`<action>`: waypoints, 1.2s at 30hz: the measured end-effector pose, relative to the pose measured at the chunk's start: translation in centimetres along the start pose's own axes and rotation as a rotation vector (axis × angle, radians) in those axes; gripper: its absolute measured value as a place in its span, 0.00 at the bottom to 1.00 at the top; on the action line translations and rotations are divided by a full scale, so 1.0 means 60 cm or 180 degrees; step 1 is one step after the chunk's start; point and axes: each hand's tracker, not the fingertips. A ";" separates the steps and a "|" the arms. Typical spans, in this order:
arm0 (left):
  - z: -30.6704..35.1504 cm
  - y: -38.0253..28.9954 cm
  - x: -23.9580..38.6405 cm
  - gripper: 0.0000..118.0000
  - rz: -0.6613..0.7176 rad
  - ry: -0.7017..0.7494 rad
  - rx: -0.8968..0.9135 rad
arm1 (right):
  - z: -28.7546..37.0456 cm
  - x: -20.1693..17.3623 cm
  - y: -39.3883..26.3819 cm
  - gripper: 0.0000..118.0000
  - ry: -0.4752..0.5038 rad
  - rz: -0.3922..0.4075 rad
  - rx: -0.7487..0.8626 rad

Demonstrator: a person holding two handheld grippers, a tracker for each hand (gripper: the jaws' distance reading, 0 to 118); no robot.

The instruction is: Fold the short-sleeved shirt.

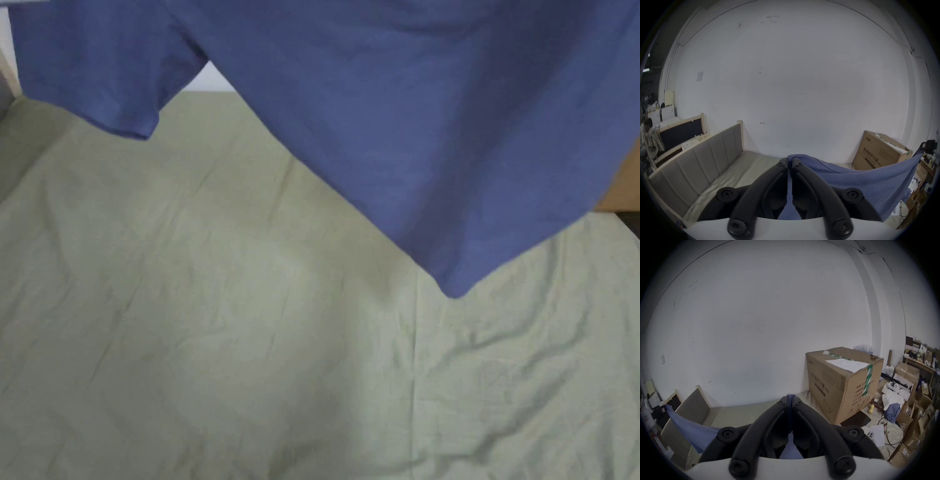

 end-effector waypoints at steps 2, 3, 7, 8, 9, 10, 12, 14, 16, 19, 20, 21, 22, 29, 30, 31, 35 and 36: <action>-0.024 0.002 0.015 0.03 -0.0131 0.0047 0.0025 | -0.019 -0.007 0.005 0.02 -0.0057 -0.0025 0.0021; -0.035 0.000 0.020 0.02 -0.0233 0.0087 0.0019 | -0.031 -0.003 0.009 0.02 -0.0072 -0.0026 0.0023; -0.073 -0.027 0.035 0.02 -0.0400 0.0174 0.0001 | -0.060 -0.003 -0.008 0.02 -0.0103 0.0063 0.0064; -0.081 -0.037 0.035 0.02 -0.0395 0.0181 -0.0032 | -0.067 -0.004 -0.017 0.02 -0.0117 0.0096 0.0060; -0.089 -0.048 0.033 0.02 -0.0352 0.0166 -0.0067 | -0.073 -0.005 -0.027 0.02 -0.0129 0.0114 0.0046; -0.097 -0.061 0.031 0.02 -0.0299 0.0145 -0.0120 | -0.081 -0.004 -0.041 0.02 -0.0134 0.0129 0.0023; -0.109 -0.091 0.024 0.02 -0.0219 0.0125 -0.0229 | -0.094 -0.002 -0.070 0.02 -0.0126 0.0160 -0.0090; -0.117 -0.128 0.016 0.02 -0.0187 0.0109 -0.0334 | -0.108 0.004 -0.106 0.02 -0.0126 0.0173 -0.0218; -0.128 -0.170 0.000 0.02 -0.0187 0.0121 -0.0482 | -0.115 0.011 -0.148 0.02 -0.0089 0.0144 -0.0352; -0.122 -0.245 -0.023 0.02 -0.0057 0.0071 -0.0724 | -0.117 0.032 -0.224 0.02 0.0007 -0.0018 -0.0605; -0.120 -0.269 -0.033 0.02 -0.0035 0.0068 -0.0796 | -0.116 0.041 -0.252 0.02 0.0049 -0.0052 -0.0680; -0.115 -0.299 -0.043 0.02 -0.0006 0.0080 -0.0874 | -0.115 0.051 -0.284 0.02 0.0072 -0.0058 -0.0790; -0.106 -0.335 -0.052 0.02 0.0016 0.0080 -0.0939 | -0.109 0.062 -0.319 0.02 0.0089 -0.0068 -0.0880; 0.005 -0.576 -0.108 0.02 -0.0150 0.0039 -0.1455 | -0.015 0.142 -0.561 0.02 0.0195 -0.0250 -0.1490; 0.024 -0.609 -0.115 0.02 -0.0131 0.0039 -0.1546 | 0.001 0.154 -0.595 0.02 0.0186 -0.0264 -0.1572; 0.043 -0.643 -0.123 0.02 -0.0101 0.0041 -0.1659 | 0.018 0.166 -0.627 0.02 0.0179 -0.0273 -0.1641; 0.119 -0.746 -0.146 0.02 0.0101 0.0137 -0.2017 | 0.079 0.202 -0.748 0.02 0.0119 -0.0301 -0.2038; 0.135 -0.762 -0.151 0.02 0.0117 0.0168 -0.2061 | 0.094 0.209 -0.772 0.02 0.0063 -0.0296 -0.2101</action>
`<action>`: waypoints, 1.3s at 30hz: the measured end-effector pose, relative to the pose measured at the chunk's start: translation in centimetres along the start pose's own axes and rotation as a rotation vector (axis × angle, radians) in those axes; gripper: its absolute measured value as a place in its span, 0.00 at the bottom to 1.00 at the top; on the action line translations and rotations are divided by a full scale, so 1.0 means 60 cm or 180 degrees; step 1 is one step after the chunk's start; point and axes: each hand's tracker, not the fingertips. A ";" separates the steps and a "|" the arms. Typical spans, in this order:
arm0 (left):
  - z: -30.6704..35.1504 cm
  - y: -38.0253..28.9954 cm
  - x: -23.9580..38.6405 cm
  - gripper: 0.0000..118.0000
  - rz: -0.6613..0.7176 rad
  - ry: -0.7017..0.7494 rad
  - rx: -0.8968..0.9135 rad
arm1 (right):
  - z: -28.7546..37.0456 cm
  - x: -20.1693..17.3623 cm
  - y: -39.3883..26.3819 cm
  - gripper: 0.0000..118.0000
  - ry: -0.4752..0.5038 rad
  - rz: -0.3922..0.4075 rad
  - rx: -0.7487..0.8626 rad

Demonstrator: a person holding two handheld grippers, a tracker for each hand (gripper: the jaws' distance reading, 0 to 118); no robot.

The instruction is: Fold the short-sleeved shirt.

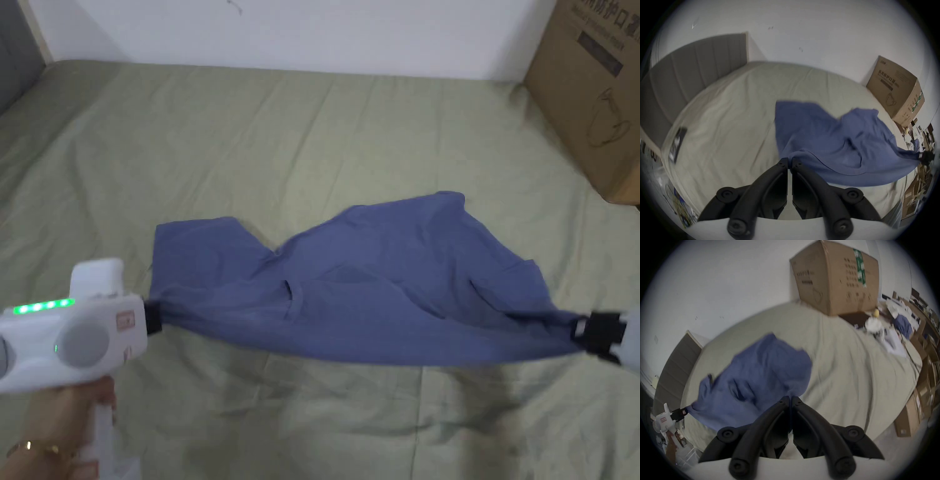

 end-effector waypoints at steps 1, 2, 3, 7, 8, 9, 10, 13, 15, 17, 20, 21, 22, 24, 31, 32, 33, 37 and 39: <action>0.004 -0.023 -0.007 0.02 0.0054 0.0018 -0.0040 | -0.001 0.010 -0.026 0.02 -0.0002 -0.0016 -0.0037; 0.009 -0.040 -0.013 0.02 0.0115 0.0008 -0.0070 | -0.002 0.018 -0.045 0.02 0.0003 -0.0049 -0.0109; 0.013 -0.058 -0.019 0.02 0.0185 -0.0014 -0.0105 | 0.000 0.025 -0.065 0.02 0.0004 -0.0086 -0.0178; 0.038 -0.107 -0.038 0.02 0.0293 0.0094 -0.0259 | 0.020 0.045 -0.134 0.02 -0.0055 -0.0068 -0.0362; 0.044 -0.113 -0.043 0.02 0.0308 0.0123 -0.0310 | 0.025 0.047 -0.148 0.02 -0.0069 -0.0031 -0.0407; 0.051 -0.120 -0.048 0.02 0.0345 0.0125 -0.0349 | 0.032 0.049 -0.162 0.02 -0.0058 -0.0009 -0.0469; 0.058 -0.127 -0.052 0.02 0.0371 0.0127 -0.0392 | 0.038 0.051 -0.174 0.02 -0.0038 -0.0001 -0.0505; 0.070 -0.126 -0.054 0.04 0.0358 0.0175 -0.0453 | 0.053 0.048 -0.190 0.02 -0.0005 0.0020 -0.0564; 0.073 -0.119 -0.050 0.05 0.0333 0.0190 -0.0499 | 0.058 0.042 -0.187 0.02 -0.0024 0.0085 -0.0547; 0.078 -0.110 -0.052 0.46 0.0306 0.0333 -0.0453 | 0.065 0.036 -0.174 0.17 -0.0061 0.0107 -0.0529; 0.100 -0.081 -0.069 0.97 0.0454 0.0383 -0.0170 | 0.087 0.036 -0.139 0.83 -0.0141 0.0191 -0.0300; 0.116 -0.063 -0.075 0.97 0.0548 0.0358 0.0004 | 0.103 0.031 -0.118 0.87 -0.0190 0.0236 -0.0134; 0.127 -0.044 -0.078 0.97 0.0610 0.0332 0.0094 | 0.115 0.027 -0.098 0.87 -0.0223 0.0294 -0.0034; 0.153 -0.006 -0.074 0.97 0.0748 0.0297 0.0336 | 0.139 0.020 -0.060 0.89 -0.0291 0.0337 0.0274; 0.235 0.096 0.032 0.97 0.0194 0.0047 0.1719 | 0.206 -0.059 0.022 0.96 -0.0164 0.0463 0.1675; 0.239 0.098 0.051 0.97 0.0089 0.0068 0.1883 | 0.207 -0.071 0.025 0.98 -0.0171 0.0493 0.1802; 0.242 0.102 0.070 0.97 -0.0028 0.0045 0.2060 | 0.207 -0.085 0.026 0.99 -0.0178 0.0537 0.1949; 0.245 0.099 0.127 0.96 -0.0206 -0.0039 0.2334 | 0.204 -0.127 0.016 0.99 -0.0085 0.0699 0.2322; 0.245 0.093 0.144 0.95 -0.0238 -0.0117 0.2330 | 0.204 -0.145 0.008 0.97 -0.0050 0.0792 0.2417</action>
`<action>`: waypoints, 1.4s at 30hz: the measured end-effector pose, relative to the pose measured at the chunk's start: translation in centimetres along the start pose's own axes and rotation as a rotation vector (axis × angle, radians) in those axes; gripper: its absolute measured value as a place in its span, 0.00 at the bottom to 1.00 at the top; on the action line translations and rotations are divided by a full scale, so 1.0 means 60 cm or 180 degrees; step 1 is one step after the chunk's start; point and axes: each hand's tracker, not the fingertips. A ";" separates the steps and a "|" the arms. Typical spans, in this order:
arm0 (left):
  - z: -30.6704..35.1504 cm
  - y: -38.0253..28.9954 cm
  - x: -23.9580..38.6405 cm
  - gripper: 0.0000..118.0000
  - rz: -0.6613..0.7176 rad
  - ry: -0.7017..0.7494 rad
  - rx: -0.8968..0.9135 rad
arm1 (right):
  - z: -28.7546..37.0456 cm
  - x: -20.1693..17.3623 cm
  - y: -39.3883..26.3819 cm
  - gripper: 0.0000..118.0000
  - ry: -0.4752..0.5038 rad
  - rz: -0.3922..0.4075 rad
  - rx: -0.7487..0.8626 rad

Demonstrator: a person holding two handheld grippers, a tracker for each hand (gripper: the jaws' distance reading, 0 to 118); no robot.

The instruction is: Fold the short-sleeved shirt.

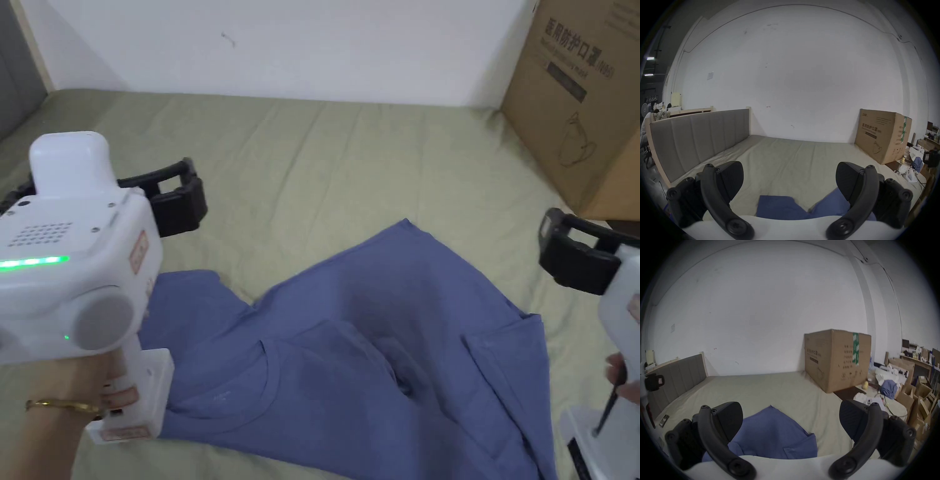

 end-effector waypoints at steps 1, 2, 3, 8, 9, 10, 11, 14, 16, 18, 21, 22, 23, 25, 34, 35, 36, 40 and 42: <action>0.000 -0.004 0.007 0.90 -0.0014 -0.0034 -0.0013 | 0.003 -0.010 0.000 0.92 0.0031 0.0070 0.0024; 0.003 -0.008 0.014 0.77 -0.0037 -0.0059 -0.0033 | 0.007 -0.020 0.001 0.79 0.0059 0.0140 0.0029; 0.006 -0.012 0.020 0.61 -0.0082 -0.0093 -0.0066 | 0.010 -0.027 0.001 0.60 0.0088 0.0180 0.0029; 0.017 -0.033 0.032 0.03 -0.0253 -0.0121 -0.0120 | 0.014 -0.047 -0.010 0.06 0.0198 0.0182 -0.0027; 0.016 -0.035 0.031 0.01 -0.0189 -0.0167 -0.0141 | 0.015 -0.047 -0.010 0.02 0.0257 0.0125 -0.0057; 0.017 -0.035 0.027 0.00 -0.0099 -0.0268 -0.0197 | 0.015 -0.047 -0.010 0.00 0.0299 0.0067 -0.0102; 0.016 -0.035 0.024 0.00 -0.0045 -0.0343 -0.0253 | 0.014 -0.048 -0.011 0.00 0.0311 0.0020 -0.0135; 0.012 -0.035 0.017 0.00 0.0008 -0.0302 -0.0282 | 0.012 -0.053 -0.017 0.00 0.0323 0.0002 -0.0161; 0.008 -0.030 0.007 0.00 0.0024 -0.0268 -0.0362 | 0.011 -0.056 -0.017 0.00 0.0340 0.0008 -0.0171; -0.001 -0.022 -0.007 0.00 0.0036 -0.0247 -0.0525 | 0.009 -0.057 -0.018 0.00 0.0370 0.0003 -0.0187; -0.025 -0.012 -0.047 0.33 0.0070 -0.0372 -0.1046 | 0.005 -0.064 -0.020 0.00 0.0390 0.0015 -0.0215; -0.037 -0.012 -0.064 0.59 0.0146 -0.0343 -0.1312 | 0.002 -0.064 -0.022 0.00 0.0408 0.0011 -0.0233; -0.050 -0.017 -0.080 0.89 0.0210 -0.0268 -0.1542 | -0.001 -0.065 -0.024 0.00 0.0430 0.0000 -0.0256; -0.070 -0.037 -0.112 0.97 0.0285 -0.0107 -0.1857 | -0.007 -0.068 -0.029 0.00 0.0442 0.0005 -0.0310; -0.135 -0.194 -0.182 0.96 0.0547 0.0394 -0.2996 | -0.026 -0.079 -0.063 0.00 0.0439 0.0001 -0.0583; -0.144 -0.216 -0.181 0.96 0.0490 0.0442 -0.3119 | -0.027 -0.079 -0.067 0.00 0.0436 0.0001 -0.0613; -0.151 -0.234 -0.178 0.96 0.0429 0.0490 -0.3226 | -0.026 -0.078 -0.070 0.00 0.0431 0.0003 -0.0639; -0.161 -0.284 -0.165 0.76 0.0417 0.0615 -0.3354 | -0.028 -0.073 -0.077 0.00 0.0387 0.0032 -0.0707; -0.155 -0.295 -0.161 0.36 0.0469 0.0642 -0.3349 | -0.030 -0.069 -0.078 0.00 0.0359 0.0026 -0.0728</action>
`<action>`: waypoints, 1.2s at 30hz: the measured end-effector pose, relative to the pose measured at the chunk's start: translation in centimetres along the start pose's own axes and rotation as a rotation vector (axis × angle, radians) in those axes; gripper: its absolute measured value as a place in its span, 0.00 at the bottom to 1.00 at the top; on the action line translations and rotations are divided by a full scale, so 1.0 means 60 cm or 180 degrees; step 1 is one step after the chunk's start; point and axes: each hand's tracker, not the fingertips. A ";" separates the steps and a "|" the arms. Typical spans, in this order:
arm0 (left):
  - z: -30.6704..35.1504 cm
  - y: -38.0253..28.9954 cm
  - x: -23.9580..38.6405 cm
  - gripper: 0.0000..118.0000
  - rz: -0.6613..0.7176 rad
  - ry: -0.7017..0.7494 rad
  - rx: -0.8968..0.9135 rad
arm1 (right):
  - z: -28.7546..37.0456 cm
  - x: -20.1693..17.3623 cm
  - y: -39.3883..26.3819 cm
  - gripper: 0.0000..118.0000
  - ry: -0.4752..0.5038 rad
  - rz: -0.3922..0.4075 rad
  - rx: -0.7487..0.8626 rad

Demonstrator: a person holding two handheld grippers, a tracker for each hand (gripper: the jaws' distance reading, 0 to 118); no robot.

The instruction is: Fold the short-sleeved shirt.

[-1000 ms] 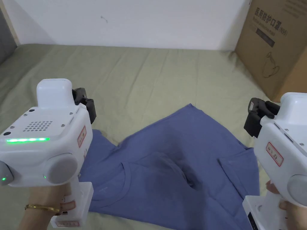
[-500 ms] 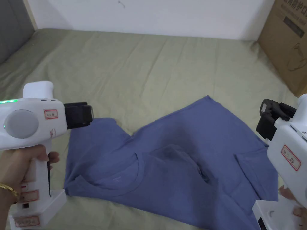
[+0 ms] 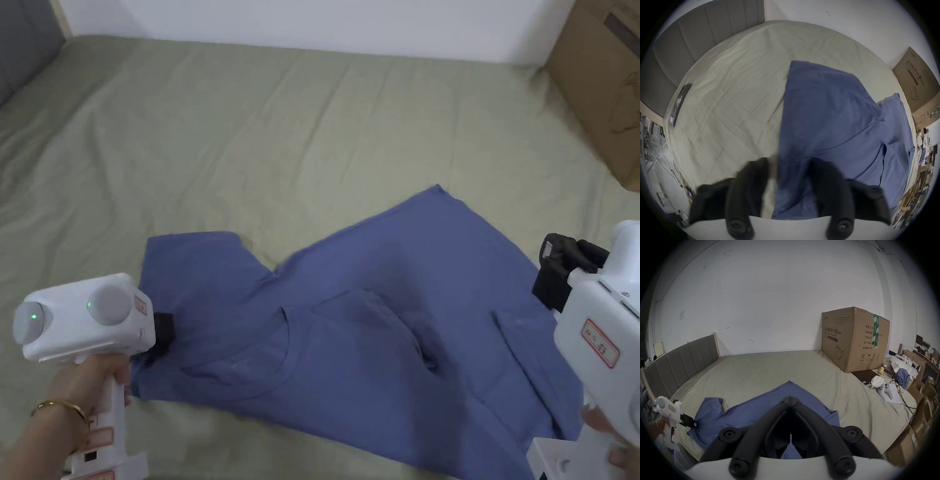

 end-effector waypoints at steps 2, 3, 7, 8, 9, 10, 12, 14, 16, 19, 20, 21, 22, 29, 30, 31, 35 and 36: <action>0.005 -0.007 0.010 0.22 -0.0069 -0.0009 0.0073 | -0.001 0.005 0.001 0.00 -0.0021 -0.0019 -0.0022; 0.012 -0.007 0.008 0.07 -0.0182 -0.0068 0.0119 | -0.002 0.007 0.001 0.00 -0.0023 -0.0036 -0.0035; 0.043 -0.010 0.011 0.02 -0.0219 -0.0199 0.0343 | -0.024 0.018 0.015 0.00 -0.0008 -0.0031 -0.0165; 0.055 -0.011 0.010 0.02 -0.0204 -0.0215 0.0447 | -0.033 0.020 0.023 0.00 0.0007 -0.0009 -0.0190; 0.068 -0.011 0.008 0.02 -0.0168 -0.0235 0.0531 | -0.044 0.022 0.032 0.00 0.0027 0.0031 -0.0245; 0.085 -0.013 0.006 0.02 -0.0099 -0.0305 0.0646 | -0.060 0.025 0.046 0.00 0.0051 0.0088 -0.0393; 0.105 -0.014 0.004 0.02 -0.0020 -0.0425 0.0783 | -0.097 0.033 0.071 0.06 0.0139 0.0069 -0.0524; 0.131 -0.019 0.007 0.02 0.0003 -0.0503 0.0953 | -0.148 0.041 0.102 0.48 0.0258 0.0084 -0.0784; 0.143 -0.021 0.014 0.02 -0.0034 -0.0525 0.1020 | -0.209 0.043 0.128 0.85 0.0411 0.0154 -0.1117; 0.160 -0.024 0.024 0.02 0.0001 -0.0585 0.1110 | -0.313 0.037 0.154 0.97 0.0362 0.0270 -0.1461; 0.162 -0.025 0.024 0.02 0.0040 -0.0604 0.1126 | -0.345 0.034 0.160 0.97 0.0335 0.0330 -0.1518; 0.163 -0.025 0.024 0.02 0.0075 -0.0613 0.1124 | -0.381 0.030 0.164 0.97 0.0309 0.0396 -0.1594; 0.161 -0.024 0.023 0.02 0.0117 -0.0611 0.1099 | -0.421 0.029 0.165 0.97 0.0259 0.0416 -0.1707; 0.127 -0.019 -0.001 0.02 0.0553 -0.0572 0.0863 | -0.671 -0.005 0.129 0.97 -0.0037 0.0614 -0.2286; 0.125 -0.016 -0.002 0.02 0.0574 -0.0565 0.0847 | -0.701 -0.010 0.119 0.97 -0.0096 0.0619 -0.2358; 0.124 -0.014 -0.001 0.02 0.0596 -0.0542 0.0830 | -0.726 -0.015 0.110 0.97 -0.0113 0.0613 -0.2400; 0.115 -0.004 0.006 0.02 0.0580 -0.0459 0.0751 | -0.795 -0.028 0.076 0.87 -0.0115 0.0578 -0.2576; 0.111 -0.001 0.008 0.02 0.0561 -0.0441 0.0733 | -0.806 -0.028 0.068 0.82 -0.0131 0.0552 -0.2608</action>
